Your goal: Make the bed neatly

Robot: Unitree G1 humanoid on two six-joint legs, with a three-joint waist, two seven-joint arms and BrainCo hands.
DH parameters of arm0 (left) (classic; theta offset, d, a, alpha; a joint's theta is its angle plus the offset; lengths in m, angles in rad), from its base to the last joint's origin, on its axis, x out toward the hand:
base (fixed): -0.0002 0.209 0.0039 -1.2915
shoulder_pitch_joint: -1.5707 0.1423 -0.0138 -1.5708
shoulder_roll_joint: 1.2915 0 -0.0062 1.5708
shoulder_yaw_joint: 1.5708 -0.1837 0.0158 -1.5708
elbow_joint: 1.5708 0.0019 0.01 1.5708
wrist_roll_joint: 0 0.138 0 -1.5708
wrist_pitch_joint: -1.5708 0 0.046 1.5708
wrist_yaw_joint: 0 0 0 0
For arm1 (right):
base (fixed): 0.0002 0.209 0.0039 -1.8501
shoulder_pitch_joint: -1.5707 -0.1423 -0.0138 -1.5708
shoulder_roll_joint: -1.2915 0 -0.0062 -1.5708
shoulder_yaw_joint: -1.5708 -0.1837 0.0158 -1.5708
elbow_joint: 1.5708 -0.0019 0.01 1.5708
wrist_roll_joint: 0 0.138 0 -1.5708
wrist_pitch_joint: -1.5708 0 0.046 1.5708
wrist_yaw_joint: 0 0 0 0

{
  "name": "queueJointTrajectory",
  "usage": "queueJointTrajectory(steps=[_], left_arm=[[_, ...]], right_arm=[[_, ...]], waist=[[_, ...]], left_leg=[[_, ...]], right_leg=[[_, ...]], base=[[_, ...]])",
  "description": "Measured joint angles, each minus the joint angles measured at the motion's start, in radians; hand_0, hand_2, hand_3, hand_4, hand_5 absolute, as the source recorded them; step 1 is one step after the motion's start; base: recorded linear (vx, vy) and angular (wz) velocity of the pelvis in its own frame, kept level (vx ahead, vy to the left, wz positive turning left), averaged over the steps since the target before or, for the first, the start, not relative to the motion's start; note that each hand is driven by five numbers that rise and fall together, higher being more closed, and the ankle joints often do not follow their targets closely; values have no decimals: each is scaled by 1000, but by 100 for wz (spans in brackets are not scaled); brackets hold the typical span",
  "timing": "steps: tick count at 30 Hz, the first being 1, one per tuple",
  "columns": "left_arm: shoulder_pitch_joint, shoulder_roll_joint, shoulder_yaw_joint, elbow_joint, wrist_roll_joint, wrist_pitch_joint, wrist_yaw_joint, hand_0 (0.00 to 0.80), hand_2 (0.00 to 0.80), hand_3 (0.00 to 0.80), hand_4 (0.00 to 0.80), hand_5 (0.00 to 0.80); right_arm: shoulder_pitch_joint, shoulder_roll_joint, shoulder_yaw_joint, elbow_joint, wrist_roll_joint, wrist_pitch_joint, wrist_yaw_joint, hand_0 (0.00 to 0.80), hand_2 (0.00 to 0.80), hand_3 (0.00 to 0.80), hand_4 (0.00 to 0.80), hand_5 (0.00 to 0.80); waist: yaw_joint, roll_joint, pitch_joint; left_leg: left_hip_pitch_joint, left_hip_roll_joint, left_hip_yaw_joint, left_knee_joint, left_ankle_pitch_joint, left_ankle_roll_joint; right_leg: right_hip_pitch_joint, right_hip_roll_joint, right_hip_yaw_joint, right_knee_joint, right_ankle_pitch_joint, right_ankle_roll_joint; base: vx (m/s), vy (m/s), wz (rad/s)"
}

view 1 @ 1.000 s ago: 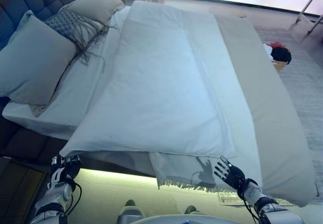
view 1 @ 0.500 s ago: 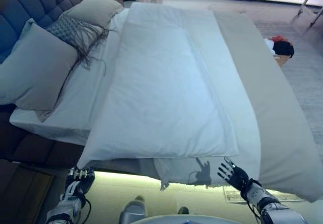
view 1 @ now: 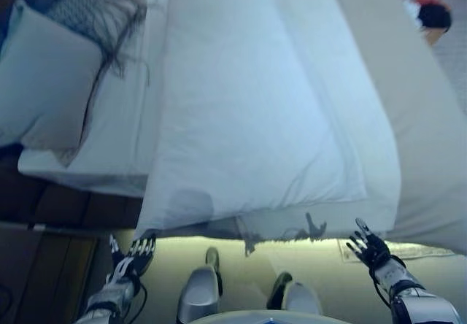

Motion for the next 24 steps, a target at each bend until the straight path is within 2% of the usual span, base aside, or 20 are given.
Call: queueJointTrajectory(steps=[2, 6, 9, 14, 20, 24], left_arm=[[-22, -1, -51, -30, 0, 0, -16, 0, 0, 0, 0, 0], [-30, -7, -130, -99, 1, 14, -60, 0, 0, 0, 0, 0], [-26, -9, -186, -144, -8, 34, -101, 0, 0, 0, 0, 0], [-32, -9, -256, -211, -86, 57, -139, 0, 0, 0, 0, 0], [-13, 1, -265, -270, -166, 64, -150, 0, 0, 0, 0, 0], [-6, 12, -256, -297, -245, 60, -150, 0, 0, 0, 0, 0]], right_arm=[[-75, -1, 0, 0, 26, 0, -15, 0, 0, 0, 0, 0], [-203, -11, 3, -3, 73, -2, -39, 0, 0, 0, 0, 0], [-273, -41, 5, -4, 105, 3, -50, 0, 0, 0, 0, 0], [-375, -107, 20, -4, 159, 2, -80, 0, 0, 0, 0, 0], [-460, -147, 49, -4, 212, 0, -88, 0, 0, 0, 0, 0], [-501, -195, 49, -4, 233, 0, -92, 0, 0, 0, 0, 0]], waist=[[3, 7, 56], [6, 19, 128], [18, 29, 142], [30, 55, 169], [37, 60, 171], [56, 75, 175]], left_leg=[[-61, -1, 3, 76, -24, 4], [-182, 4, -6, 209, -69, 10], [-274, 4, -11, 279, -76, 8], [-409, 6, -37, 362, -74, 8], [-502, 3, -55, 407, -68, 1], [-549, 3, -62, 431, -67, 0]], right_leg=[[-68, -15, 34, 75, -24, -3], [-192, -49, 65, 237, -88, -14], [-294, -54, 91, 326, -113, -28], [-428, -70, 95, 437, -143, -51], [-521, -84, 94, 509, -165, -68], [-566, -90, 95, 537, -172, -74]], base=[[-106, 53, 4], [-76, 46, 8], [-107, 49, 5], [-73, 23, 11], [-17, 13, 8], [7, 3, 5]])
